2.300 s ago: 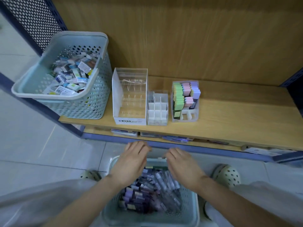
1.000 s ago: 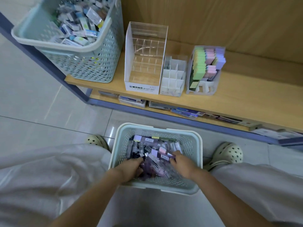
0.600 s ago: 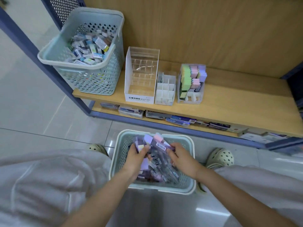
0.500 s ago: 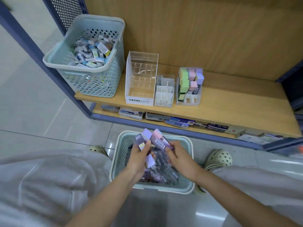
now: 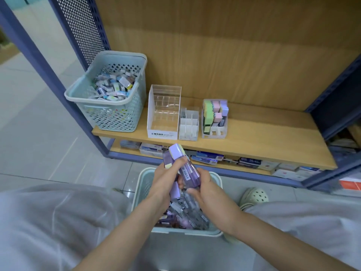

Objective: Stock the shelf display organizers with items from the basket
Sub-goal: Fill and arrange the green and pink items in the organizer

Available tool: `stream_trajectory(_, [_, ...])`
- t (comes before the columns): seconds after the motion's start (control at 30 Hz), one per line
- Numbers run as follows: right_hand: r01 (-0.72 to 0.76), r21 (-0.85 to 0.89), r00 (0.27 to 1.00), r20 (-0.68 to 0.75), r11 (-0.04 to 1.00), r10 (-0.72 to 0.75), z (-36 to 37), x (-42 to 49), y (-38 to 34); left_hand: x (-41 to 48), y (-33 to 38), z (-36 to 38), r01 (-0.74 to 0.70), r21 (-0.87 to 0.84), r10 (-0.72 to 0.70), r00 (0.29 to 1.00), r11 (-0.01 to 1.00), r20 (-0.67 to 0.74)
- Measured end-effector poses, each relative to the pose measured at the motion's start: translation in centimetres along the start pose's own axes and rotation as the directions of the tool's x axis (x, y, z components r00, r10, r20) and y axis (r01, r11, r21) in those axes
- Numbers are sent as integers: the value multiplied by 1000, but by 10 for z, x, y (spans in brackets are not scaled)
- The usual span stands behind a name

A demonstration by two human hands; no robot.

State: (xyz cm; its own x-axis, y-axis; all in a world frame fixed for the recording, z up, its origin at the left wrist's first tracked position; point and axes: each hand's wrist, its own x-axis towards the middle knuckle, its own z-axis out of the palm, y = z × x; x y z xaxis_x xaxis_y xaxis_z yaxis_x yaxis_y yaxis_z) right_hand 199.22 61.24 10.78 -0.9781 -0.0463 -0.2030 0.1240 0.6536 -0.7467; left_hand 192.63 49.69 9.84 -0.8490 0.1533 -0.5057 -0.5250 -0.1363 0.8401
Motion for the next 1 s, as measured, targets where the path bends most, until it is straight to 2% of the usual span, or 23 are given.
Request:
stream_trajectory(0.13, [-30, -3, 997, -65, 1000, 30, 3, -3, -13, -5, 11, 8, 23, -11, -23, 999, 1000, -35])
stream_trajectory(0.33, [-14, 306, 984, -164, 952, 67, -22, 8, -19, -4, 30, 1, -21, 127, 28, 998, 992, -50])
stream_trajectory(0.43, [-36, 468, 995, -62, 883, 73, -38, 18, -19, -4, 42, 0, -71, 180, 78, 996, 981, -31])
stream_trajectory(0.53, [-27, 446, 1000, 15, 895, 22, -54, 23, -21, -7, 56, 5, -181, 311, 173, 983, 933, 53])
stream_trajectory(0.67, [2, 445, 1000, 8, 896, -6, -78, 32, -31, -5, 75, 16, -282, 401, 248, 959, 872, 135])
stream_trajectory(0.73, [-6, 430, 998, -60, 903, 35, -94, 43, -27, 2, 85, 20, -302, 416, 270, 953, 858, 136])
stream_trajectory(0.83, [-25, 324, 959, -258, 946, 114, -117, 69, -7, 16, 101, 23, -313, 432, 293, 949, 846, 115])
stream_trajectory(0.93, [-57, 228, 911, -387, 972, 144, -137, 96, 14, 33, 113, 27, -332, 456, 318, 942, 826, 110])
stream_trajectory(1.0, [-86, 102, 884, -451, 991, 123, -146, 115, 30, 45, 119, 30, -334, 466, 325, 940, 820, 101])
